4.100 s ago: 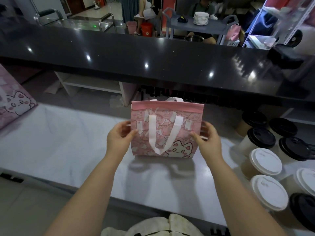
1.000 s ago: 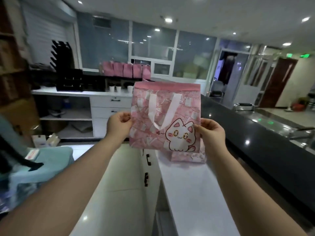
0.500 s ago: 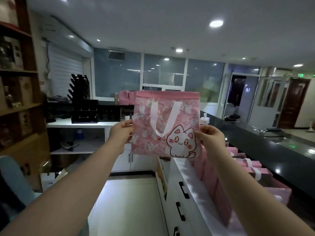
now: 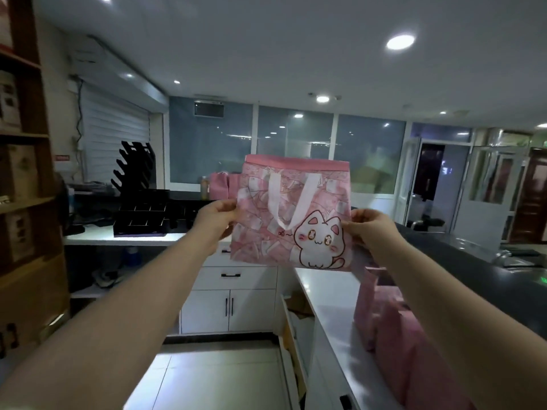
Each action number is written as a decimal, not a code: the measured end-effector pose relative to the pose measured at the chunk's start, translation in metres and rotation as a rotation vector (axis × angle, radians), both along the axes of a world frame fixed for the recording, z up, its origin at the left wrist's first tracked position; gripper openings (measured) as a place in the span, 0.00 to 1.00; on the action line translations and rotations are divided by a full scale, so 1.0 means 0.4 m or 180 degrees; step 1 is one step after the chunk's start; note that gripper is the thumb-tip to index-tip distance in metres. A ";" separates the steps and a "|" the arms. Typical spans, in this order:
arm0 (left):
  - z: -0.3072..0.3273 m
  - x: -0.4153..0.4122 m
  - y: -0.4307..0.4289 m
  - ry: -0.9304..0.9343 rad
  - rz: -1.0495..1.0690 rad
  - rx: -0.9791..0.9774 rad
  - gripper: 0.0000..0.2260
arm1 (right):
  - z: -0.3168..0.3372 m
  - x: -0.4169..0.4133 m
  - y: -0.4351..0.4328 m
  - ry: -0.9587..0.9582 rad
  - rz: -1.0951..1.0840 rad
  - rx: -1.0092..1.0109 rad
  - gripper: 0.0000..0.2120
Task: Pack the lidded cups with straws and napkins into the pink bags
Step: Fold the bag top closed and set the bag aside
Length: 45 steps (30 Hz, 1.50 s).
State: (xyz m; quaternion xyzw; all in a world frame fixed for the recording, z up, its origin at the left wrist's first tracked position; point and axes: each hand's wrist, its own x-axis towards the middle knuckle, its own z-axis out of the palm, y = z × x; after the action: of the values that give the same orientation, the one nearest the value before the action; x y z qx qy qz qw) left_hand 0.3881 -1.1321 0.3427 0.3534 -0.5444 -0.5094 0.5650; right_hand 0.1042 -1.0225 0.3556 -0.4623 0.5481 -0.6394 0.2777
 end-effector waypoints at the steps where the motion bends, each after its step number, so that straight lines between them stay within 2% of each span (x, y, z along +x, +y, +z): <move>1: 0.029 -0.009 -0.047 -0.0012 -0.0021 -0.0049 0.13 | 0.033 -0.022 -0.048 0.0061 0.0071 -0.0003 0.05; 5: 0.156 -0.061 -0.228 0.0026 -0.0032 -0.0371 0.07 | 0.145 -0.088 -0.247 0.0081 0.0208 -0.0186 0.05; 8: 0.188 -0.105 -0.363 -0.0014 0.0073 -0.0414 0.08 | 0.169 -0.123 -0.395 -0.0082 0.0189 -0.0309 0.05; 12: 0.130 -0.163 -0.555 0.0047 0.0077 -0.0336 0.08 | 0.115 -0.186 -0.577 -0.0298 0.0200 -0.0265 0.05; 16: 0.037 -0.246 -0.743 0.0047 -0.0172 -0.0237 0.08 | 0.022 -0.249 -0.709 -0.0426 -0.0101 -0.0205 0.06; 22: -0.062 -0.394 -1.010 0.0195 -0.1094 0.0041 0.07 | -0.059 -0.339 -0.866 -0.0615 -0.0580 -0.0230 0.05; 28: -0.084 -0.569 -1.228 0.0182 -0.1651 0.0089 0.05 | -0.087 -0.432 -0.974 -0.0100 -0.1439 -0.0014 0.08; 31: -0.099 -0.677 -1.292 0.0115 -0.1931 0.0044 0.05 | -0.107 -0.486 -0.981 0.0145 -0.1912 0.0089 0.10; 35: -0.135 -0.845 -1.318 0.0084 -0.2261 0.0132 0.05 | -0.137 -0.579 -0.963 0.0092 -0.2582 0.0260 0.10; 45: -0.137 -1.328 -1.224 0.0266 -0.2789 0.0471 0.03 | -0.175 -0.885 -0.844 0.0232 -0.3540 0.0373 0.08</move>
State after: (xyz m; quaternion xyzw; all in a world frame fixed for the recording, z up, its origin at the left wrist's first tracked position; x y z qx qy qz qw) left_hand -0.1429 -1.6217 0.2879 0.1080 -0.5816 -0.7522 0.2905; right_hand -0.2499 -1.3602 0.2855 -0.1092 0.7532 -0.6416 -0.0952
